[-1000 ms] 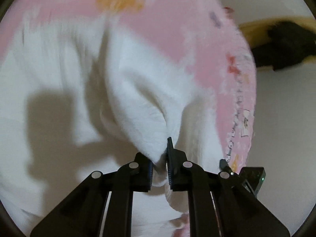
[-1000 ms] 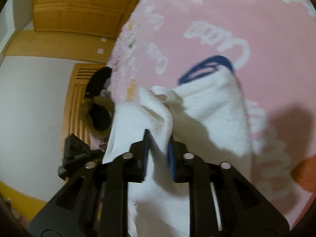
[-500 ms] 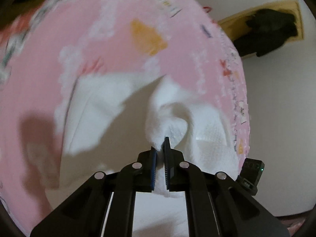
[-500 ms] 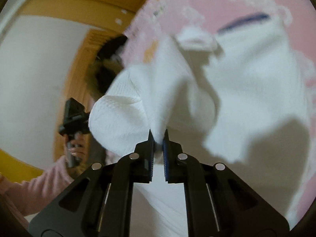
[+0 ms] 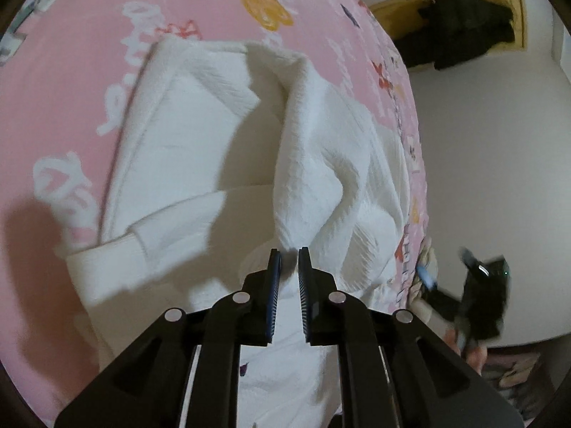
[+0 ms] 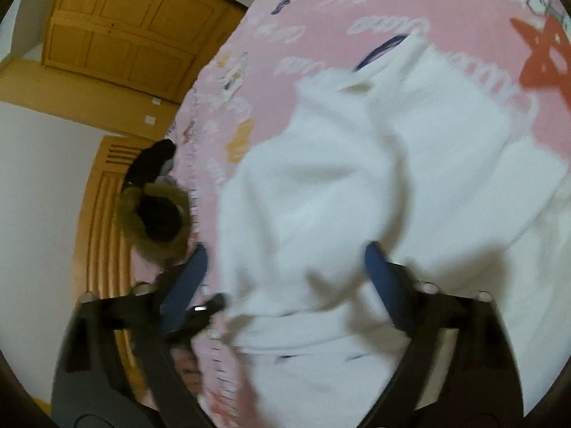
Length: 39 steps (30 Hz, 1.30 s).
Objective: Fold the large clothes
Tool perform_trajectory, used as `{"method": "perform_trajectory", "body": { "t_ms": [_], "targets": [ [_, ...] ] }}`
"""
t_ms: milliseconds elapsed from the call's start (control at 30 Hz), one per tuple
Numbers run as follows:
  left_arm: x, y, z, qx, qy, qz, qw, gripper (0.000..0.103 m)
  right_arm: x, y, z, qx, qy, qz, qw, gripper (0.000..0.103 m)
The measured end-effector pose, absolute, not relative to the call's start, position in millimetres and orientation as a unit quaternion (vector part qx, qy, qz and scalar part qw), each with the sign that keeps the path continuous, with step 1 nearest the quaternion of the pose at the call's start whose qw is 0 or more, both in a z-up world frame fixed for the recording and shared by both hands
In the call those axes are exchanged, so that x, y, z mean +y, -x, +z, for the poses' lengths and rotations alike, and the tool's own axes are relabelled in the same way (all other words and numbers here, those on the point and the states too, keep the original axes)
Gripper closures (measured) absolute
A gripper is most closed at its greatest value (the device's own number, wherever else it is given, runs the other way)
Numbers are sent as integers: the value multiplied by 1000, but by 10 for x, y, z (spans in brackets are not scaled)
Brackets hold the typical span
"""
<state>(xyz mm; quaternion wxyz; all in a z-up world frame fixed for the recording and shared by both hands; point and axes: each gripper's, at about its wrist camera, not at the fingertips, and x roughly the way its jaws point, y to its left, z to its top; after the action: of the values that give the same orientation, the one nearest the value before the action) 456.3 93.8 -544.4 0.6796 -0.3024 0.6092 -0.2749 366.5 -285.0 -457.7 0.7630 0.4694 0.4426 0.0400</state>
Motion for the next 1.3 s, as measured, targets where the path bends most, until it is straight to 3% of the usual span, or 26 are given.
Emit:
{"method": "perform_trajectory", "body": {
  "t_ms": [133,200,267,367,433,467,533,833,1033,1167,1300],
  "targets": [
    [1111,-4560,-5584,603,332,-254,679,93,-2103,-3511,-4915,503,-500,-58,703,14],
    [1135,-4521,-5661,602,347,-247,675,93,-1896,-3386,-5126,490,-555,-62,669,15],
    [1137,-4468,-5723,607,352,-243,670,94,-1771,-3380,-5296,471,-577,-57,665,22],
    [1096,-4409,-5790,611,352,-237,668,94,-1658,-3623,-5500,472,-561,-37,679,44],
    [1051,-4346,-5834,614,355,-234,665,94,-1721,-3684,-5592,473,-558,-41,681,67],
    [1029,-4329,-5856,616,355,-232,664,94,-1767,-3717,-5625,472,-561,-35,679,70],
    [929,-4298,-5865,619,348,-225,667,94,-1808,-3806,-5545,473,-550,-15,688,92],
    [278,-4480,-5967,661,294,-210,657,94,-2078,-3843,-4526,435,-465,99,764,93],
    [-189,-4995,-5834,651,303,-220,661,93,-2126,-3934,-3874,396,-324,175,841,93],
    [-353,-5564,-5929,653,281,-176,681,94,-2107,-3850,-3925,380,-269,228,855,93],
    [-207,-5789,-6029,627,346,-167,677,96,-2051,-3617,-4423,400,-216,238,858,93]
  ]
}}
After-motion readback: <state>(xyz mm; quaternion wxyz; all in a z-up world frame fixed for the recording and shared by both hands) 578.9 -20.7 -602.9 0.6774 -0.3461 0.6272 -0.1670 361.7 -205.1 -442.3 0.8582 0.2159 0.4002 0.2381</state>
